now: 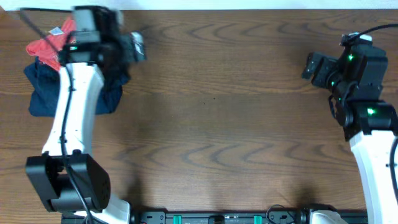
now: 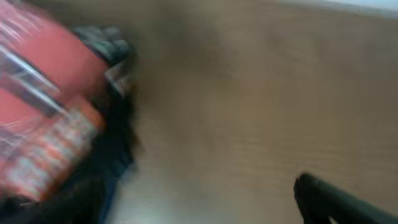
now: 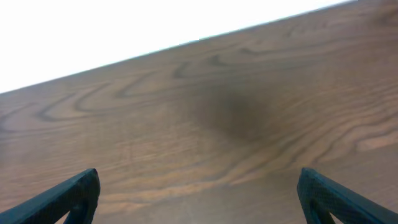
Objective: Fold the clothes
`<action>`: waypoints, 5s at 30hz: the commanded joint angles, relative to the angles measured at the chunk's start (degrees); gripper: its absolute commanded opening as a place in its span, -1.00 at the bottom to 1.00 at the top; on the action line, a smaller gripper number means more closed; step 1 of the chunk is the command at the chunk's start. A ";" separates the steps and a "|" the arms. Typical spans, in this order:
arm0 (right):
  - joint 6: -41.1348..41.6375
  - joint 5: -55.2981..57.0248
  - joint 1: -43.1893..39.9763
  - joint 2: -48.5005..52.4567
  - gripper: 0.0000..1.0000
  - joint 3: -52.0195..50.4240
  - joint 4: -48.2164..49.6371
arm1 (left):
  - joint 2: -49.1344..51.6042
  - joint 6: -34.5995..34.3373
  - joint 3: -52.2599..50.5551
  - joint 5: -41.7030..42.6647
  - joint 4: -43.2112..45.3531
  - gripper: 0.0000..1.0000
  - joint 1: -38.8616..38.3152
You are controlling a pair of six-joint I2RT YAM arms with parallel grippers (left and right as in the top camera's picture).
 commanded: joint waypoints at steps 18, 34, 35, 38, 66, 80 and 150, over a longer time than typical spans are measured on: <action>1.70 -0.22 -11.21 -25.14 0.99 -5.33 -20.00 | -29.16 -1.51 -13.33 -6.80 -15.41 0.96 -5.70; 1.68 0.37 -11.19 -38.93 0.99 -19.47 -21.40 | -60.54 -4.66 -29.53 -8.20 4.98 0.96 -6.97; 1.68 0.39 -11.21 -38.93 0.99 -19.50 -22.58 | -60.59 -4.66 -29.53 -8.20 4.98 0.96 -6.97; 1.68 0.39 -11.21 -38.93 0.99 -19.52 -25.73 | -60.50 -4.66 -29.53 -8.20 4.98 0.96 -6.97; -7.06 -11.08 -10.62 -58.42 0.99 -42.23 -0.37 | -60.50 -4.66 -29.53 -8.22 4.98 0.96 -6.97; -11.30 -11.15 -6.91 -72.30 0.98 -60.13 26.77 | -60.50 -4.66 -29.53 -8.20 4.98 0.96 -6.97; -11.63 -11.78 -6.91 -72.30 0.98 -65.68 25.90 | -79.03 -2.89 -52.17 -13.18 -4.11 0.96 -3.08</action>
